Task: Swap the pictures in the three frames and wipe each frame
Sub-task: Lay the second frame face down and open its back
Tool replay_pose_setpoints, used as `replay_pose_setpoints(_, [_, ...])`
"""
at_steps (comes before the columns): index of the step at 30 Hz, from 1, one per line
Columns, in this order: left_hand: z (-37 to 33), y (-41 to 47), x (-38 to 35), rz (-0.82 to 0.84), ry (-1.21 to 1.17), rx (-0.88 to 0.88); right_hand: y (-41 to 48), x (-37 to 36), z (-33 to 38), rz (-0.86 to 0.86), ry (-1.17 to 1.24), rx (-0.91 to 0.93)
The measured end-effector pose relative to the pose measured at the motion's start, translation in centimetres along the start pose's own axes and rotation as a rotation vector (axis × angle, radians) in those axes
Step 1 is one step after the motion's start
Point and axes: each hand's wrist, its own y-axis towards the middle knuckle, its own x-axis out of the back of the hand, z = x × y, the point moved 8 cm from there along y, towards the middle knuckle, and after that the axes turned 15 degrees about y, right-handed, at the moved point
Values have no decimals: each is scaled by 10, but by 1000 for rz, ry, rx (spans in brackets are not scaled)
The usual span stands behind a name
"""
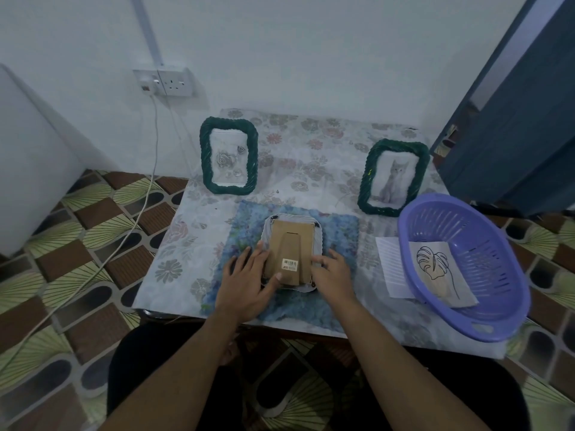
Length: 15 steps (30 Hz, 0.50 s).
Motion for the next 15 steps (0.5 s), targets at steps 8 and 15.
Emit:
replay_pose_setpoints(8, [1,0,0,-3,-13,5,-7,11,21,-80,50,12])
replay_pose_setpoints(15, [2,1,0,-15,-22,12,-9,2,42,-68,-99,-16])
